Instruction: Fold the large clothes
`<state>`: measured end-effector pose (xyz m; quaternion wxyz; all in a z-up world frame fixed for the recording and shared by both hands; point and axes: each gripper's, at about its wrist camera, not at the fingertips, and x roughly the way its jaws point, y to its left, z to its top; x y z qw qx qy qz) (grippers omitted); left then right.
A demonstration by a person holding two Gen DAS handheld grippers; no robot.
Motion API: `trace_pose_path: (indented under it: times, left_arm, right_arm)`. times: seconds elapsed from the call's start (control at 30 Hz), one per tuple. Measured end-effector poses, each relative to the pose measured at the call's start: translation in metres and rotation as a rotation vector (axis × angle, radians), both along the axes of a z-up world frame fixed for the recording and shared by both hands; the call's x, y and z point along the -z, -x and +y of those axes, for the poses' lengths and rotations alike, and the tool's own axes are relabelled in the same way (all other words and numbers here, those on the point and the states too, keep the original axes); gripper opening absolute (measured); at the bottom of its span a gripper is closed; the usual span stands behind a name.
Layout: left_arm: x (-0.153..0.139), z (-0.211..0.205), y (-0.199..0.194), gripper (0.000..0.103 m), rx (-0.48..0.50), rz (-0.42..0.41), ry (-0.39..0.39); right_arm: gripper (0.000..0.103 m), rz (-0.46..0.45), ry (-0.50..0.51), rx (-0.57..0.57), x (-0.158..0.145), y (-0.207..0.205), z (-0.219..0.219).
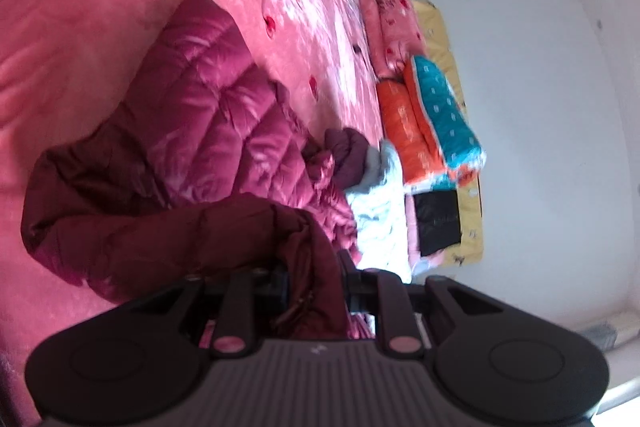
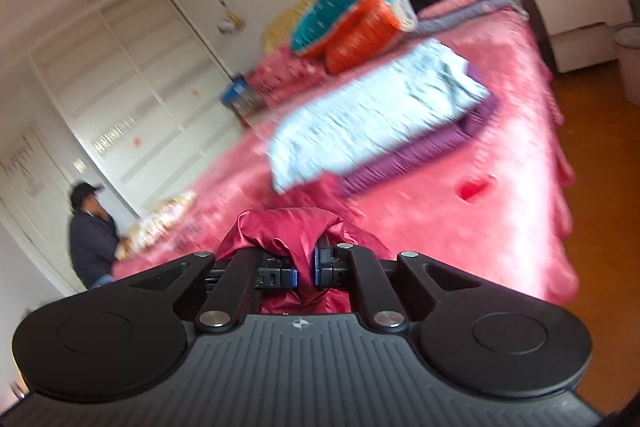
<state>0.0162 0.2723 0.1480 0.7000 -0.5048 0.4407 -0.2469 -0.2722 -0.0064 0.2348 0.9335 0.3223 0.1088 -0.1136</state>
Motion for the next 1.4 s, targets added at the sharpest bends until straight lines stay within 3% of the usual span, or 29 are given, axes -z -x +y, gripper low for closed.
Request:
trace_pose_path:
  times: [0.17,0.37,0.6,0.7,0.8,0.83,0.87,1.07,1.4]
  left_arm:
    - [0.008,0.009,-0.025,0.026,-0.076,0.081,0.022]
    - [0.012,0.013,-0.061,0.035,-0.118,0.094,0.002]
    - [0.017,0.023,-0.096,0.065,-0.185,0.068,-0.024]
    - [0.018,0.033,-0.101,0.066,-0.227,0.027,-0.071]
    - [0.018,0.043,-0.102,0.066,-0.229,-0.012,-0.128]
    - [0.018,0.045,-0.101,0.066,-0.220,-0.034,-0.152]
    - [0.017,0.046,-0.099,0.067,-0.209,-0.054,-0.179]
    - [0.013,0.050,-0.069,0.067,-0.116,-0.177,-0.331]
    - [-0.013,-0.020,0.008,0.069,0.203,-0.452,-0.553]
  right_arm:
    - [0.009,-0.041,0.001,-0.016,-0.019,-0.066,-0.014]
    - [0.009,-0.042,0.030,-0.007,-0.027,-0.159,-0.032]
    - [0.010,0.030,0.057,0.006,0.001,-0.250,-0.044]
    - [0.016,0.068,0.063,-0.011,0.023,-0.286,-0.048]
    - [0.046,0.111,0.034,-0.029,0.045,-0.311,-0.049]
    - [0.063,0.113,0.042,-0.028,0.050,-0.314,-0.047]
    - [0.073,0.112,0.052,-0.028,0.054,-0.315,-0.045]
    - [0.098,0.089,0.103,0.006,0.062,-0.290,-0.038]
    - [0.101,0.029,0.149,0.166,0.038,-0.173,-0.034]
